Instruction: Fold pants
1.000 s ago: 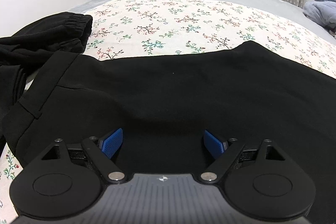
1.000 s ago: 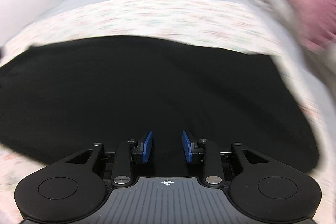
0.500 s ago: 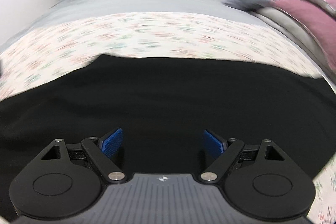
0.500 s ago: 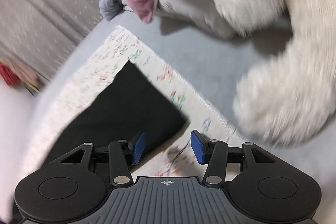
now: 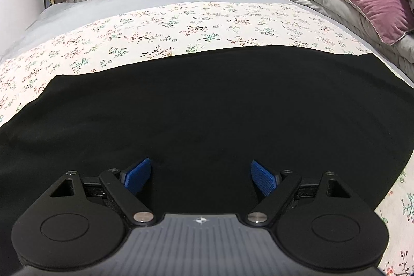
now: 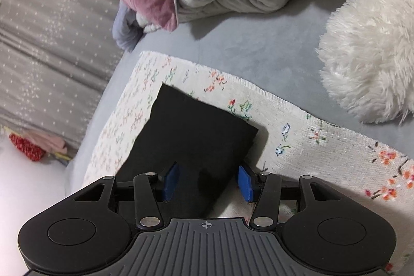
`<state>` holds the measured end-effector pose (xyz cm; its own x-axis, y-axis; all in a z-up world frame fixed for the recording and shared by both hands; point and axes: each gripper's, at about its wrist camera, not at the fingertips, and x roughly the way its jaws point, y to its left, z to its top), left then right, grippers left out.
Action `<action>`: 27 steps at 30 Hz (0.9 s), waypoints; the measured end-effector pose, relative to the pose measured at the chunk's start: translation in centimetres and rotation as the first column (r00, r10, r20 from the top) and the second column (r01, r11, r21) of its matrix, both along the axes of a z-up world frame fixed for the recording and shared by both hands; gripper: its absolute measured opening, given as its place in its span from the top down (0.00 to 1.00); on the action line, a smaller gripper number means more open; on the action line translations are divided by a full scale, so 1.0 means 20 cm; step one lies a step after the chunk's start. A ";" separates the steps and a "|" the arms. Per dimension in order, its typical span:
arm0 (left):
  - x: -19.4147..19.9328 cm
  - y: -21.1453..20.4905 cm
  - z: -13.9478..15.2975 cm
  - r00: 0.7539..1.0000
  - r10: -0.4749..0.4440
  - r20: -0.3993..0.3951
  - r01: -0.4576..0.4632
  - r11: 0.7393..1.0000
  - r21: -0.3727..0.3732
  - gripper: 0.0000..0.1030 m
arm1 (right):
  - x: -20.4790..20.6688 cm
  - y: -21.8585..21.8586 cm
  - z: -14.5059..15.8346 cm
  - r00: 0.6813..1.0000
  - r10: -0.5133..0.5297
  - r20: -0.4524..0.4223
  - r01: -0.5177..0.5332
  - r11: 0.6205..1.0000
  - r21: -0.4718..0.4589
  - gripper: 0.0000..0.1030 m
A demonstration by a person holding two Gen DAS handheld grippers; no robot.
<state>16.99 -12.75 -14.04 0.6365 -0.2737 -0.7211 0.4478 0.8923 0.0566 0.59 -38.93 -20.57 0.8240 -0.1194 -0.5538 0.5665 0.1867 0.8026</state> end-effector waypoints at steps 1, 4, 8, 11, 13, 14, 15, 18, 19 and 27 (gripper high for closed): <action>-0.01 -0.01 0.00 1.000 0.001 0.001 -0.001 1.000 0.000 0.12 | 0.01 0.01 0.00 1.000 -0.017 0.001 0.017 1.000 -0.001 0.53; 0.01 -0.01 0.00 1.000 0.001 0.000 -0.001 1.000 -0.004 0.12 | 0.01 0.03 0.02 0.999 -0.043 -0.012 0.043 0.999 -0.028 0.53; 0.01 0.01 0.00 1.000 0.000 -0.007 0.000 1.000 -0.011 0.12 | 0.05 0.08 0.04 0.995 -0.089 -0.048 0.085 0.993 -0.077 0.75; 0.04 0.02 0.01 1.000 0.009 -0.018 -0.010 1.000 -0.028 0.12 | 0.06 0.11 0.06 0.991 -0.131 -0.041 0.128 0.990 -0.067 0.87; 0.04 0.03 0.02 1.000 0.016 -0.022 -0.017 0.999 -0.044 0.12 | 0.07 0.15 0.13 0.988 -0.152 -0.025 0.149 0.983 -0.109 0.89; 0.04 0.03 0.02 1.000 0.020 -0.023 -0.022 0.998 -0.051 0.12 | 0.09 0.18 0.18 0.987 -0.158 -0.020 0.153 0.975 -0.159 0.89; 0.05 0.04 0.03 0.999 0.023 -0.026 -0.025 0.998 -0.060 0.12 | 0.12 0.22 0.24 0.987 -0.161 -0.021 0.151 0.959 -0.238 0.89; 0.06 0.06 0.04 0.999 0.027 -0.041 -0.031 0.996 -0.090 0.12 | 0.22 0.36 0.41 0.992 -0.127 -0.016 0.107 0.891 -0.442 0.89; 0.06 0.06 0.05 0.999 0.029 -0.046 -0.034 0.995 -0.098 0.12 | 0.26 0.42 0.46 0.995 -0.099 -0.014 0.079 0.863 -0.499 0.89; 0.13 0.20 0.04 0.983 0.102 -0.155 -0.139 0.958 -0.253 0.12 | 0.67 1.23 0.62 0.859 0.392 -0.330 -0.438 0.226 -0.870 0.98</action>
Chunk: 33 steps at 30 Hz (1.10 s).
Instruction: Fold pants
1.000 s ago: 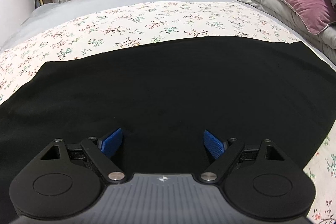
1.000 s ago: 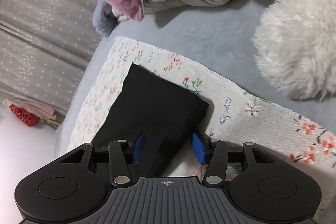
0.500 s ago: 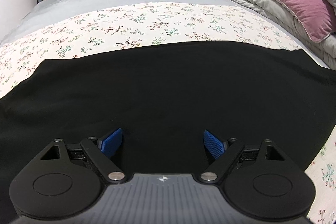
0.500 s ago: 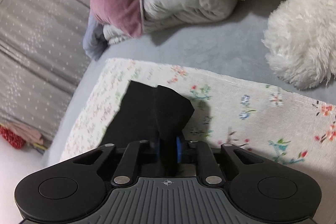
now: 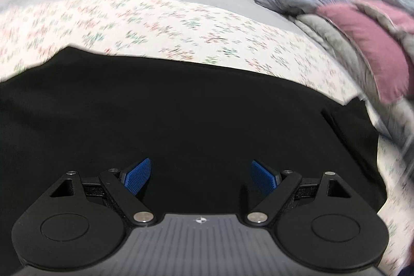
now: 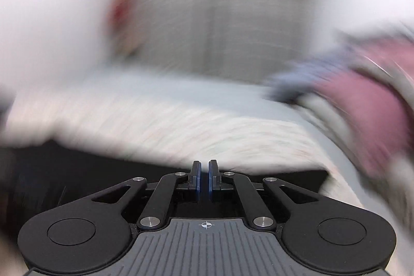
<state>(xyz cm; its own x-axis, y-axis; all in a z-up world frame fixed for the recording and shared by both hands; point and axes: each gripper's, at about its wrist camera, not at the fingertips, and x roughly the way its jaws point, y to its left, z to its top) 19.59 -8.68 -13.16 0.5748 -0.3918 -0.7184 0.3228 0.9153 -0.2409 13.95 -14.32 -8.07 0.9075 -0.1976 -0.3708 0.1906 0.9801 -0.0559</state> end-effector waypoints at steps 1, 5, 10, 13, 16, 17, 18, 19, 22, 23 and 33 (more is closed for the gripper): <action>0.01 0.02 -0.01 1.000 0.011 -0.012 -0.011 1.000 -0.017 0.12 | 0.04 0.11 -0.05 0.996 0.058 -0.069 -0.062 0.996 -0.060 0.99; 0.00 0.04 0.00 1.000 0.012 -0.018 -0.012 0.999 -0.037 0.12 | 0.12 0.23 -0.19 0.965 0.133 -0.227 -0.151 0.987 -0.061 0.97; -0.01 0.04 0.01 1.000 -0.006 -0.023 0.005 0.999 -0.044 0.12 | 0.04 0.02 -0.12 0.986 0.017 -0.165 -0.002 0.996 0.090 0.45; 0.00 0.03 0.01 1.000 -0.011 -0.026 0.010 0.999 -0.049 0.12 | -0.03 -0.14 -0.14 0.981 -0.096 -0.168 0.120 0.983 0.140 0.31; 0.01 0.02 0.01 0.999 -0.017 -0.028 0.016 0.999 -0.052 0.12 | -0.10 -0.26 -0.15 0.966 -0.199 -0.162 0.217 0.971 0.100 0.31; 0.01 0.02 0.00 0.999 -0.021 -0.027 0.020 0.998 -0.052 0.12 | -0.13 -0.30 -0.15 0.964 -0.216 -0.156 0.235 0.965 0.117 0.29; 0.01 0.01 0.00 0.999 -0.025 -0.027 0.024 0.999 -0.049 0.12 | -0.15 -0.33 -0.15 0.961 -0.232 -0.148 0.252 0.958 0.140 0.27; 0.01 0.00 0.00 0.999 -0.030 -0.025 0.029 0.999 -0.041 0.12 | -0.17 -0.37 -0.15 0.959 -0.245 -0.143 0.267 0.949 0.167 0.26; 0.01 -0.02 0.00 0.999 -0.040 -0.016 0.039 0.999 -0.021 0.12 | -0.17 -0.42 -0.19 0.959 -0.221 -0.177 0.254 0.948 0.192 0.26; 0.01 -0.02 -0.01 0.999 -0.042 -0.015 0.041 0.999 -0.021 0.12 | -0.15 -0.43 -0.20 0.963 -0.186 -0.195 0.223 0.956 0.191 0.24; 0.01 -0.02 -0.01 0.998 -0.053 -0.013 0.053 0.998 -0.019 0.11 | 0.20 -0.09 -0.38 0.948 -0.129 -0.291 0.048 0.962 -0.270 0.33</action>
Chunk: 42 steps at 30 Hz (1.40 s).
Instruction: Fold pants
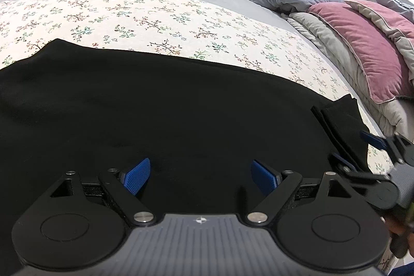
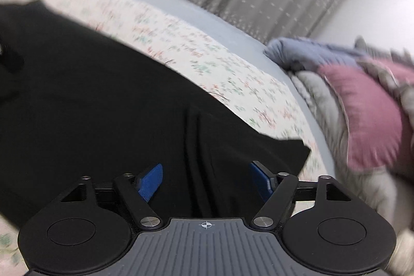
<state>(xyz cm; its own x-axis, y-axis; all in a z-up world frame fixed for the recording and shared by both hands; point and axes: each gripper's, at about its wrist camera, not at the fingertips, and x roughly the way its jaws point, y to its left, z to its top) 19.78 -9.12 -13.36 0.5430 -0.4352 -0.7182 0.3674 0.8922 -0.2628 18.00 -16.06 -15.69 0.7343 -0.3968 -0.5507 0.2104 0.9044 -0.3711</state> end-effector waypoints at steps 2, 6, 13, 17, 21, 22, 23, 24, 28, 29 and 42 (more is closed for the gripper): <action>0.00 0.01 0.00 1.000 -0.001 -0.003 0.001 1.000 -0.004 0.11 | 0.06 0.01 -0.01 1.000 -0.020 -0.002 0.020 0.999 -0.027 0.39; 0.00 0.01 0.00 1.000 0.000 -0.008 0.000 1.000 -0.008 0.11 | 0.15 -0.06 -0.01 0.990 -0.137 -0.023 0.138 0.988 0.063 0.89; 0.02 0.04 0.00 0.999 0.011 -0.032 -0.012 0.999 -0.044 0.11 | 0.09 -0.12 0.09 0.962 -0.263 0.067 0.242 0.942 0.232 0.97; 0.04 0.06 0.01 0.998 0.025 -0.061 -0.030 0.996 -0.083 0.11 | 0.02 -0.09 0.19 0.949 -0.270 0.165 0.232 0.948 0.217 0.97; 0.08 0.13 0.01 0.992 0.062 -0.114 -0.081 0.983 -0.165 0.11 | -0.03 0.14 0.25 0.961 -0.076 0.264 0.062 0.996 0.063 0.97; 0.08 0.15 0.01 0.989 0.073 -0.130 -0.097 0.978 -0.184 0.11 | -0.03 0.22 0.25 0.965 -0.009 0.261 0.005 1.000 0.016 0.97; 0.09 0.16 0.01 0.987 0.080 -0.141 -0.108 0.974 -0.199 0.11 | -0.04 0.30 0.23 0.968 0.052 0.246 -0.045 0.998 -0.034 0.97; 0.09 0.18 0.01 0.985 0.087 -0.149 -0.117 0.970 -0.211 0.11 | -0.04 0.37 0.20 0.968 0.102 0.229 -0.087 0.994 -0.073 0.97; 0.09 0.22 0.01 0.980 0.095 -0.178 -0.139 0.958 -0.253 0.11 | -0.08 0.59 0.10 0.954 0.265 0.142 -0.238 0.954 -0.184 0.97; 0.09 0.22 0.01 0.978 0.094 -0.184 -0.141 0.955 -0.262 0.11 | -0.10 0.63 0.08 0.948 0.294 0.124 -0.265 0.942 -0.206 0.97; 0.11 0.12 0.02 0.979 -0.008 -0.204 -0.061 0.942 -0.329 0.10 | -0.14 0.67 0.06 0.939 0.336 0.075 -0.313 0.924 -0.220 0.96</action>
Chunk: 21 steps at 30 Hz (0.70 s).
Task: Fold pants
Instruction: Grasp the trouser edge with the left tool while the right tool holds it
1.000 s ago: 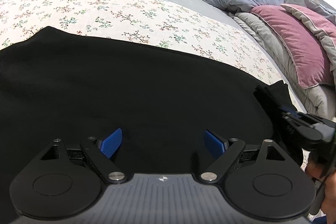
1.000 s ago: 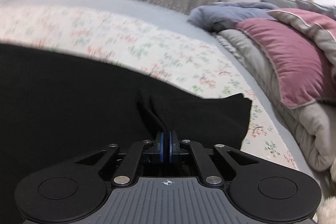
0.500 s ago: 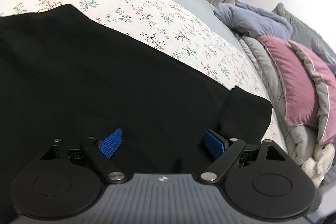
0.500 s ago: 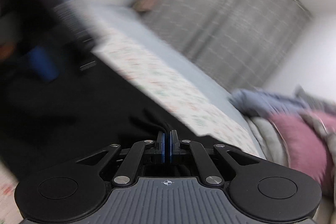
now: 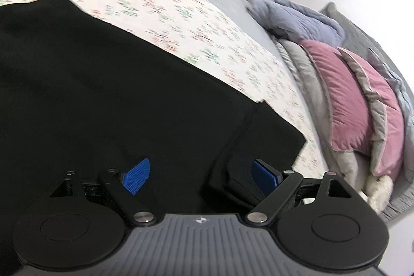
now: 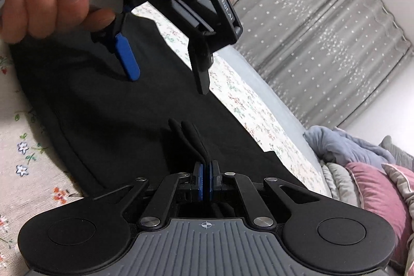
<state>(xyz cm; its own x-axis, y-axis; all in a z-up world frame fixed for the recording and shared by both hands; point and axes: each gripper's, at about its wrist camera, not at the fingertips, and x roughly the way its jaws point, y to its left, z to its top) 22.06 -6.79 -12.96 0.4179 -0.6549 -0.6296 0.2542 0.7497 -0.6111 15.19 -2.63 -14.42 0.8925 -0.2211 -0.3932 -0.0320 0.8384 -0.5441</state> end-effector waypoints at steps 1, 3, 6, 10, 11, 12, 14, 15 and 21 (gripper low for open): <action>0.01 -0.02 0.00 1.000 -0.028 -0.006 0.028 0.999 -0.018 0.10 | 0.00 0.00 0.01 1.000 -0.004 0.008 0.003 1.000 0.011 0.96; 0.03 -0.08 0.00 0.996 -0.085 -0.022 0.084 0.996 -0.044 0.07 | -0.01 -0.01 0.05 1.000 -0.006 0.029 0.005 1.000 0.028 0.96; 0.09 -0.16 0.00 0.985 -0.167 -0.043 0.164 0.984 -0.068 0.07 | -0.04 -0.01 0.09 0.998 0.002 0.057 -0.004 0.999 0.038 0.96; 0.17 -0.24 -0.05 0.968 -0.220 -0.125 0.208 0.973 -0.100 0.07 | -0.09 -0.06 0.12 0.997 0.004 0.083 -0.009 0.998 0.061 0.96; 0.19 -0.27 -0.07 0.963 -0.221 -0.156 0.207 0.973 -0.101 0.07 | -0.10 -0.08 0.12 0.996 0.002 0.085 -0.008 0.998 0.068 0.96; 0.20 -0.29 -0.10 0.957 -0.223 -0.185 0.207 0.973 -0.106 0.07 | -0.11 -0.10 0.12 0.996 0.000 0.089 -0.006 0.997 0.074 0.97; 0.22 -0.34 -0.11 0.948 -0.237 -0.214 0.213 0.969 -0.128 0.07 | -0.12 -0.13 0.14 0.995 -0.004 0.099 -0.004 0.997 0.080 0.97; 0.23 -0.38 -0.11 0.946 -0.244 -0.212 0.219 0.967 -0.132 0.06 | -0.13 -0.14 0.15 0.994 -0.005 0.107 -0.005 0.996 0.086 0.96; 0.27 -0.52 -0.10 0.945 -0.255 -0.204 0.235 0.965 -0.115 0.05 | -0.20 -0.18 0.17 0.990 -0.010 0.143 -0.006 0.993 0.115 0.96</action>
